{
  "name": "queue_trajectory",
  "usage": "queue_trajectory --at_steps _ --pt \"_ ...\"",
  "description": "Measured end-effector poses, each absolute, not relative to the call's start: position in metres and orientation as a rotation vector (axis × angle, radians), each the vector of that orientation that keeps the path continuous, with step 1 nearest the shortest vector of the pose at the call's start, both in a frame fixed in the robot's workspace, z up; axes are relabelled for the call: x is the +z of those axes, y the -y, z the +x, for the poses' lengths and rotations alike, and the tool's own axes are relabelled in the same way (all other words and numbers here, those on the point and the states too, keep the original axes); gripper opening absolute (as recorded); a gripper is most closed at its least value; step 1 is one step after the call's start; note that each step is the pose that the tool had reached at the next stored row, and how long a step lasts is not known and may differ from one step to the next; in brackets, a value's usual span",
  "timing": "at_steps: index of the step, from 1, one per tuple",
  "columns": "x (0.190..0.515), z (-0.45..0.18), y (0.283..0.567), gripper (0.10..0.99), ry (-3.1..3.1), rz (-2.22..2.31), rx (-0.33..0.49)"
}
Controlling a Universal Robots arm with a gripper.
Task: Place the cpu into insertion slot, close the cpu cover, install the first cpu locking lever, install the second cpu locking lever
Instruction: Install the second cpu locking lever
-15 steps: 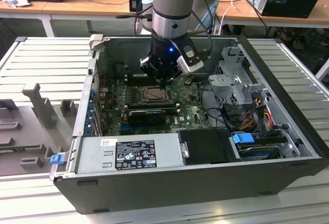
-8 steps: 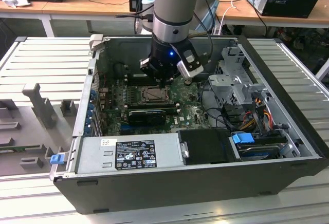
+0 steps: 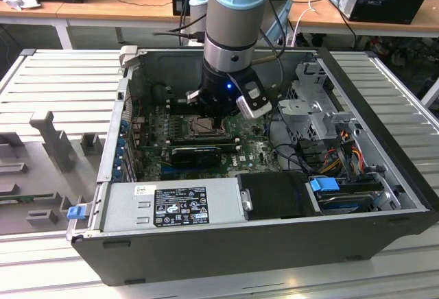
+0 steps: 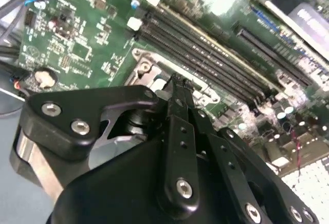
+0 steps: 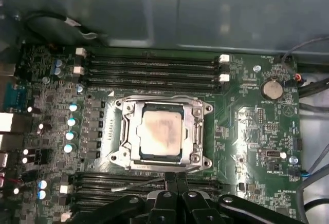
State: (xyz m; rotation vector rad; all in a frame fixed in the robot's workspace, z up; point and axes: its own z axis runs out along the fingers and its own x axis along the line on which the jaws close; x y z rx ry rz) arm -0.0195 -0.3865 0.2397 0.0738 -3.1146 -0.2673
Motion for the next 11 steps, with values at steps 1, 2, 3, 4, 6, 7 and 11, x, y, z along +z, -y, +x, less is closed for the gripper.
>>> queue_trajectory --at_steps 1,2,3,4,6,7,11 --pt "0.239 -0.027 0.387 0.106 3.114 0.074 -0.27" --pt "0.239 -0.037 0.387 0.106 3.114 0.074 -0.272" --pt "0.238 -0.042 0.387 0.106 3.114 0.074 -0.275" --pt "0.237 -0.044 0.387 0.106 3.114 0.075 -0.276" --pt "0.229 -0.047 0.387 0.106 3.113 0.081 -0.277" --pt "0.225 -0.047 0.387 0.106 3.113 0.084 -0.277" --pt "0.216 -0.053 0.388 0.106 3.111 0.106 -0.284"
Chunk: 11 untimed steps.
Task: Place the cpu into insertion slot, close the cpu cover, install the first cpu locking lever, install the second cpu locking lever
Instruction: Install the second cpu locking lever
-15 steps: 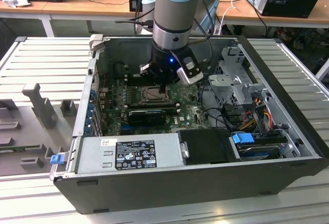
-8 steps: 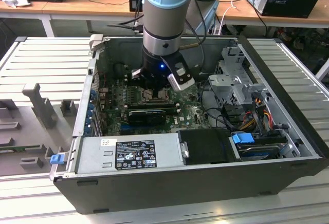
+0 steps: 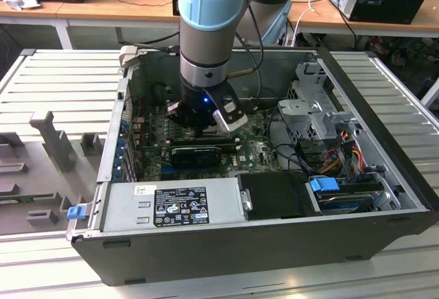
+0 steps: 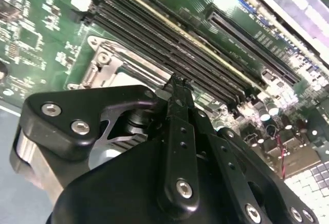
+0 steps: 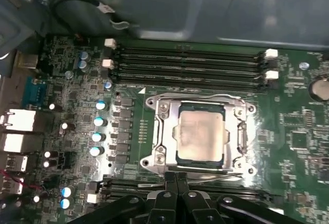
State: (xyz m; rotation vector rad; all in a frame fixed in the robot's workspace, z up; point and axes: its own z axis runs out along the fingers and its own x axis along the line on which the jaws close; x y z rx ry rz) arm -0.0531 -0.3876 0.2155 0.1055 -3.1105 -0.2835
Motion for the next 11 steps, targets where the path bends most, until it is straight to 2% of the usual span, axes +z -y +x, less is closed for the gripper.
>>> queue_trajectory --at_steps 11 --pt "0.209 -0.067 0.4 0.106 3.097 0.138 -0.403"
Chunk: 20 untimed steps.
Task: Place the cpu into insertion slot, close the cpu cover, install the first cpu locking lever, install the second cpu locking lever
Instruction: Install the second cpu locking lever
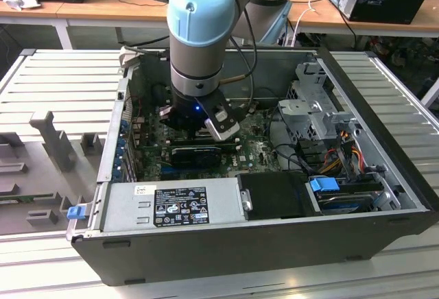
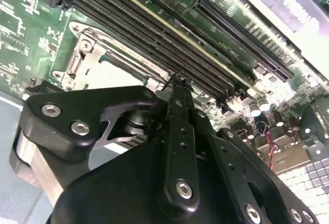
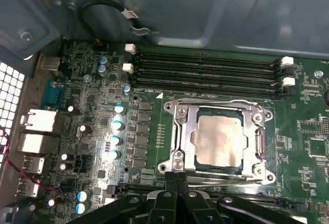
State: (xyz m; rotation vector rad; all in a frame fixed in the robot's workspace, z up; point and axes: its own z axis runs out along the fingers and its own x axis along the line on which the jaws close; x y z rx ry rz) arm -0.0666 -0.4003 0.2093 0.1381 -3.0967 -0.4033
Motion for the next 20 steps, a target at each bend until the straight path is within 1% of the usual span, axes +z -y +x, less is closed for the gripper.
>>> queue_trajectory --at_steps 2,4,6,19,20 --pt "0.207 -0.069 0.404 0.106 3.093 0.149 -0.424" --pt "0.204 -0.07 0.406 0.106 3.087 0.159 -0.469" --pt "0.203 -0.071 0.407 0.106 3.084 0.162 -0.489" --pt "0.192 -0.074 0.406 0.106 3.078 0.167 -0.529" --pt "0.195 -0.075 0.406 0.106 3.078 0.167 -0.532"
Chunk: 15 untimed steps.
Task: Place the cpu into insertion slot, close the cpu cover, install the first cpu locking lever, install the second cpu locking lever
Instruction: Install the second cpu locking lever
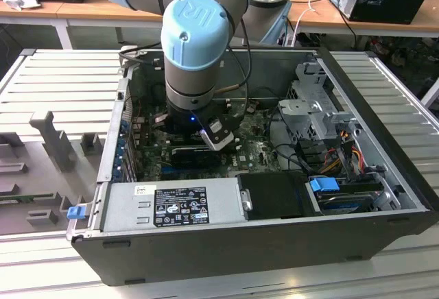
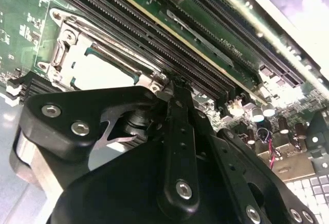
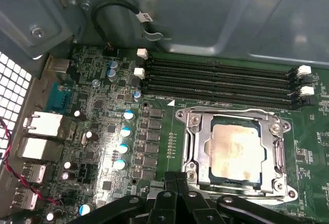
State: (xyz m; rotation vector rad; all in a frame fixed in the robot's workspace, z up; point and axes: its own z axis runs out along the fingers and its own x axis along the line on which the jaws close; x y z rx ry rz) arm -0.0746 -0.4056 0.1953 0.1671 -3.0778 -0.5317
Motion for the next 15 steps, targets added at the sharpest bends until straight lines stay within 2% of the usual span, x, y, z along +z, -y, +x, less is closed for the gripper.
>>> queue_trajectory --at_steps 15 --pt "0.229 -0.075 0.406 0.106 3.078 0.167 -0.531"
